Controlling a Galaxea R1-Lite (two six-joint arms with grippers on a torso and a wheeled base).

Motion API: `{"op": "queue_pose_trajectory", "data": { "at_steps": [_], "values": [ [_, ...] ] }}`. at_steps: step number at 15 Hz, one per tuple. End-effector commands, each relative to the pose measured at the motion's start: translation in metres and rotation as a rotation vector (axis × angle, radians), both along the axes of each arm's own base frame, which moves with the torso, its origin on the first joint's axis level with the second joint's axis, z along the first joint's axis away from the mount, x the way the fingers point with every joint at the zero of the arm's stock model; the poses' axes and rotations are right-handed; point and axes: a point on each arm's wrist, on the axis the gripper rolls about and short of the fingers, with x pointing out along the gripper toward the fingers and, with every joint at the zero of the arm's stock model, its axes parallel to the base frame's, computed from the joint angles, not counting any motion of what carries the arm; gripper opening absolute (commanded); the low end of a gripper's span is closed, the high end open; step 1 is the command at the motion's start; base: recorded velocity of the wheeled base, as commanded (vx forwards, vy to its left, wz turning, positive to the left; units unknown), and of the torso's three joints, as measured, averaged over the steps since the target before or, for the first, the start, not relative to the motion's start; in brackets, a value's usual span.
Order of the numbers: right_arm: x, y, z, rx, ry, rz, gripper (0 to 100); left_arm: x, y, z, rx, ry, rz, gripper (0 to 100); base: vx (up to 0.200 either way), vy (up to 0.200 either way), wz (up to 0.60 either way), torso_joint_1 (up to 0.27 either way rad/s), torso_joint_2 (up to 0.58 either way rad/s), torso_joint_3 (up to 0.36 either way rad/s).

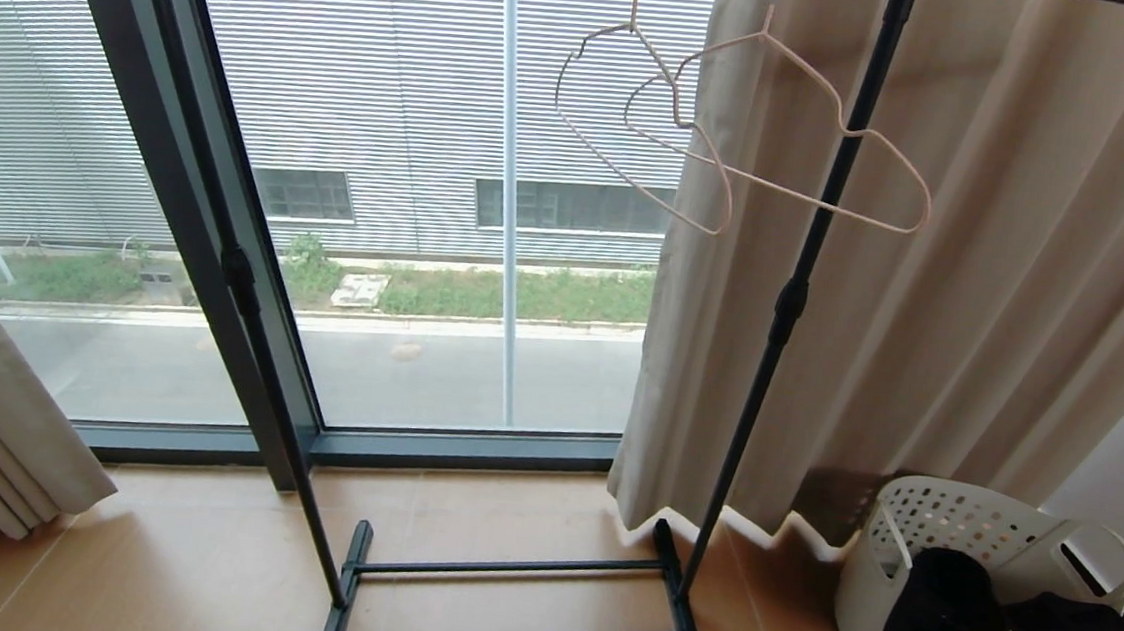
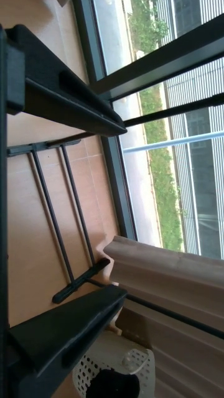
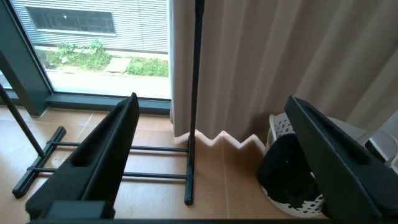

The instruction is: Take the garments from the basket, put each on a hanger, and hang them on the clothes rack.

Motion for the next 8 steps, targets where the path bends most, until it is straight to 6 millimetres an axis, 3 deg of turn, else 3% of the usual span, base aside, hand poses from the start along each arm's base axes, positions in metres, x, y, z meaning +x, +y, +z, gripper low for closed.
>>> {"op": "queue_pose_trajectory", "data": {
  "at_steps": [1, 5, 8],
  "values": [
    [0.0, 0.0, 0.0, -0.001, 0.0, 0.001, 100, 0.0001, 0.0, 0.0, 0.0, 0.001, 0.001, 100, 0.0, 0.0, 0.0, -0.119, 0.46, 0.344],
    [0.0, 0.0, 0.0, -0.001, 0.0, 0.001, 100, 0.0001, 0.0, 0.0, 0.0, 0.001, -0.001, 100, 0.0, 0.0, 0.0, -0.089, 0.46, 0.365],
    [0.0, 0.0, 0.0, -0.001, 0.0, 0.001, 100, 0.0001, 0.0, 0.0, 0.0, 0.001, 0.001, 100, 0.0, 0.0, 0.0, -0.019, 0.17, 0.144]
  ]
}}
